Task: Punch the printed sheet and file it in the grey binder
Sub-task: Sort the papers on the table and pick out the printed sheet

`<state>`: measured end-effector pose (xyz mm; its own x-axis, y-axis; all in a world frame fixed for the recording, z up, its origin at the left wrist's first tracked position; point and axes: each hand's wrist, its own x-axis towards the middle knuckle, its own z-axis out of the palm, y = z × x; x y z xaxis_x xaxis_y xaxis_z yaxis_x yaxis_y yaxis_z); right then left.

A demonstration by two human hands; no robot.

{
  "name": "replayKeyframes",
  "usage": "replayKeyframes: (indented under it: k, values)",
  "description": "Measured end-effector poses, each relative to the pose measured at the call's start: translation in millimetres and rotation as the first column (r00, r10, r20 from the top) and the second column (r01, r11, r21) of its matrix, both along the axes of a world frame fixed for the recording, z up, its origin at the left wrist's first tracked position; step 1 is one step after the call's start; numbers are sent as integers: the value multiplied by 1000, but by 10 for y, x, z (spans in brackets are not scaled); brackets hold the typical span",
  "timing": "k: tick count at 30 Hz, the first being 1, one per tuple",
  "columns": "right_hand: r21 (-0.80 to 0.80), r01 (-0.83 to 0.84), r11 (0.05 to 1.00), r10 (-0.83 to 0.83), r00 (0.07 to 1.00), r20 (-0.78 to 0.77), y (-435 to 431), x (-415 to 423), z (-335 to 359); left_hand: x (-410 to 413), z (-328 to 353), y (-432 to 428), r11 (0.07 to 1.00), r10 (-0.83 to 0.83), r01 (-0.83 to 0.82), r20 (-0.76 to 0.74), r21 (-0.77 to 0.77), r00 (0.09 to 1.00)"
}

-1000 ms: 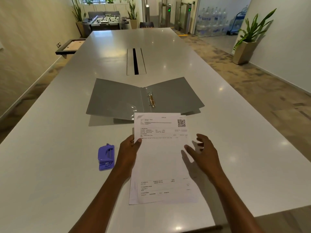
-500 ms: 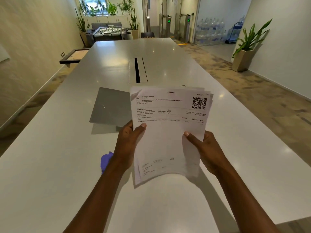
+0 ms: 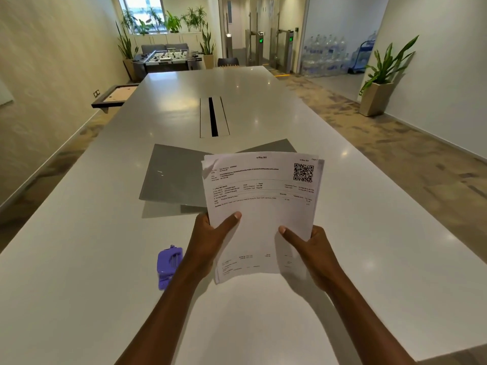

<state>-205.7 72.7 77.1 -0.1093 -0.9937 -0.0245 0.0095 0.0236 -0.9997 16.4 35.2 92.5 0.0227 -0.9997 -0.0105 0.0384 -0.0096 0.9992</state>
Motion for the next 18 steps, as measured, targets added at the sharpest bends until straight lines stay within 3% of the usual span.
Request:
replayKeyframes:
  k: [7, 18]
  values:
    - [-39, 91, 995, -88, 993, 73, 18, 69, -63, -23, -12, 9, 1000, 22, -22, 45, -5, 999]
    - [46, -18, 999, 18, 1000, -7, -2, -42, -362, -33, -233, -18, 998, 35, -36, 23, 48, 999]
